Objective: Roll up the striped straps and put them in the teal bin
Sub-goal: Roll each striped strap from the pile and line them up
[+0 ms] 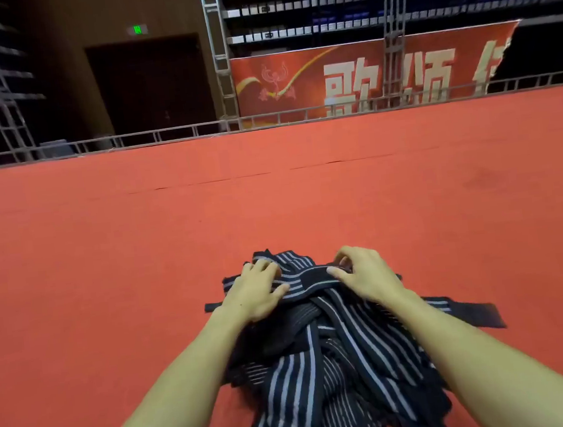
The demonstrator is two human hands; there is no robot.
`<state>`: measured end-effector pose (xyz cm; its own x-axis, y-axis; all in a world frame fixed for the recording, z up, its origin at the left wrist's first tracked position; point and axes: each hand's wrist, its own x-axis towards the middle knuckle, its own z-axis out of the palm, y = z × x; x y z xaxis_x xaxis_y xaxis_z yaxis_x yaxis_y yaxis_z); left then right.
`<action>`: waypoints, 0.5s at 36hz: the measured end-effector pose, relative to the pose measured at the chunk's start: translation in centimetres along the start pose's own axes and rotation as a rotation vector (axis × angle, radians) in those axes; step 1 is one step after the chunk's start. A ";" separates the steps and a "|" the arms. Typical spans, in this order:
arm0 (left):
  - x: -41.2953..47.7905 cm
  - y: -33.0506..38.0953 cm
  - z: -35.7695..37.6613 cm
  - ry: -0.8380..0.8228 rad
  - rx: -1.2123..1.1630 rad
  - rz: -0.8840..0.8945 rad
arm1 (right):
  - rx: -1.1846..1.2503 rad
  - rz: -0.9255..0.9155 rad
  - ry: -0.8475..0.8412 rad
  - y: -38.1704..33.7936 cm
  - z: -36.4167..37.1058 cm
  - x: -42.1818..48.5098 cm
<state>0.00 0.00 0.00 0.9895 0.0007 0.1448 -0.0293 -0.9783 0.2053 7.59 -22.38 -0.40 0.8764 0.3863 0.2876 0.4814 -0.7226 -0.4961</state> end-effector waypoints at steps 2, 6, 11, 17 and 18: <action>0.8 -0.5 0.2 0.012 0.005 -0.016 | 0.025 0.005 0.007 0.5 0.3 0.8; 1.9 -1.4 0.9 -0.018 0.084 -0.006 | 0.002 -0.036 -0.090 1.5 1.1 2.1; 2.2 -2.2 1.6 0.000 0.149 0.007 | 0.039 -0.071 -0.194 2.1 1.6 2.7; 2.1 -2.8 0.5 -0.054 0.083 0.088 | -0.017 -0.114 -0.308 1.9 1.3 2.7; 1.9 -2.9 0.1 -0.073 0.051 0.110 | -0.034 -0.130 -0.313 1.7 1.0 2.6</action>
<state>1.99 2.84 -0.37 0.9884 -0.1203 0.0926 -0.1327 -0.9809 0.1425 10.72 -22.04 -1.34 0.7728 0.6298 0.0787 0.5930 -0.6724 -0.4429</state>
